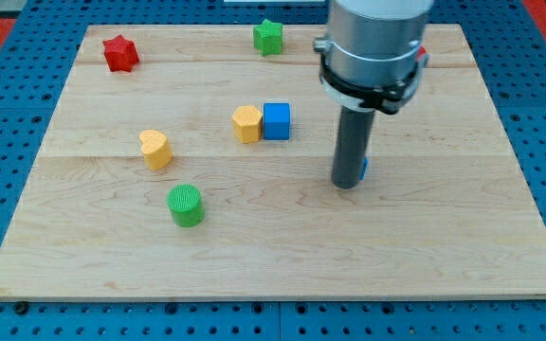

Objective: Slide the blue triangle slightly left

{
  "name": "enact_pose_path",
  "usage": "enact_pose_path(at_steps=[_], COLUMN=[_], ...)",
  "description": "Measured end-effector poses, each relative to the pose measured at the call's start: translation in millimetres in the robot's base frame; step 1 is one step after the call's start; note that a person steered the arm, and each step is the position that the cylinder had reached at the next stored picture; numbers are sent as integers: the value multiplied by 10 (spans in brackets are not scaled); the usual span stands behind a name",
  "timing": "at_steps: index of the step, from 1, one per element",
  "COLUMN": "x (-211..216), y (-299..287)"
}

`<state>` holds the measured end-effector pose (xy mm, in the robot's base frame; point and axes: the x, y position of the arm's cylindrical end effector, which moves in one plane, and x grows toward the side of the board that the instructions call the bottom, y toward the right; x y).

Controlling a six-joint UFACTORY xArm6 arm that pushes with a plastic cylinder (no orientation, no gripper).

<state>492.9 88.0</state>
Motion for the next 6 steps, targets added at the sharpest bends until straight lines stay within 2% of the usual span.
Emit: enact_pose_path(at_steps=[1, 3, 5, 6], x=[299, -348, -390, -389], y=[3, 405, -426, -431])
